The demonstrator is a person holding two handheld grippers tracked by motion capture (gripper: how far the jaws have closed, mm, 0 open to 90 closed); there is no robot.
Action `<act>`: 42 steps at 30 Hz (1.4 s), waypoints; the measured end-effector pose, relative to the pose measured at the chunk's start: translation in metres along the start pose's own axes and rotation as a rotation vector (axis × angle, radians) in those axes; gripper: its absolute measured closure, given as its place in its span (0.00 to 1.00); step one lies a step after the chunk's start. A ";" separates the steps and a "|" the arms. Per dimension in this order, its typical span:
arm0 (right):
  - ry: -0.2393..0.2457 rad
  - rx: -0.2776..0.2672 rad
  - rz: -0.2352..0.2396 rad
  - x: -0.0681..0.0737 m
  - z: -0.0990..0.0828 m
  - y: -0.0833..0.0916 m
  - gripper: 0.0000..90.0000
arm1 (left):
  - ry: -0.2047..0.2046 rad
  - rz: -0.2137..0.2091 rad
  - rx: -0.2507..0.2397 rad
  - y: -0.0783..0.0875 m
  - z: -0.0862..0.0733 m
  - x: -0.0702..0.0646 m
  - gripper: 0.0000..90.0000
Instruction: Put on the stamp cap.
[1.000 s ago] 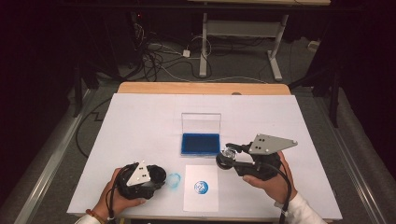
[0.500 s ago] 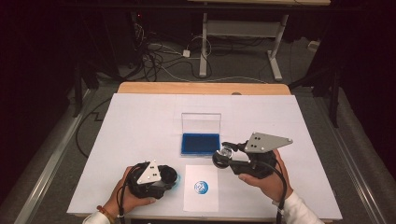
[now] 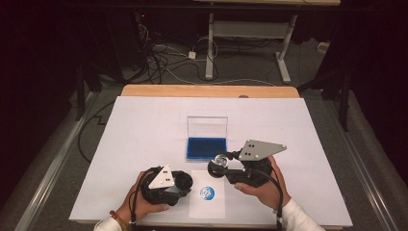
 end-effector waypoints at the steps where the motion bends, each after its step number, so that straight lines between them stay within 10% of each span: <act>1: -0.002 0.000 0.003 0.001 0.000 -0.002 0.63 | 0.000 -0.005 -0.006 -0.001 0.002 -0.001 0.41; 20: 0.002 0.015 0.085 0.021 0.000 -0.028 0.63 | 0.000 -0.070 -0.105 -0.009 0.033 -0.019 0.41; 42: -0.035 -0.004 0.121 0.019 -0.003 -0.029 0.63 | -0.012 -0.021 -0.149 -0.002 0.040 -0.023 0.41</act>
Point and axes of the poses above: each handheld gripper's, and its own axes: y roughly backward along the jaws, z roughly out of its top, x roughly to its left, the point moved 1 cm from there along -y, roughly forward along the jaws
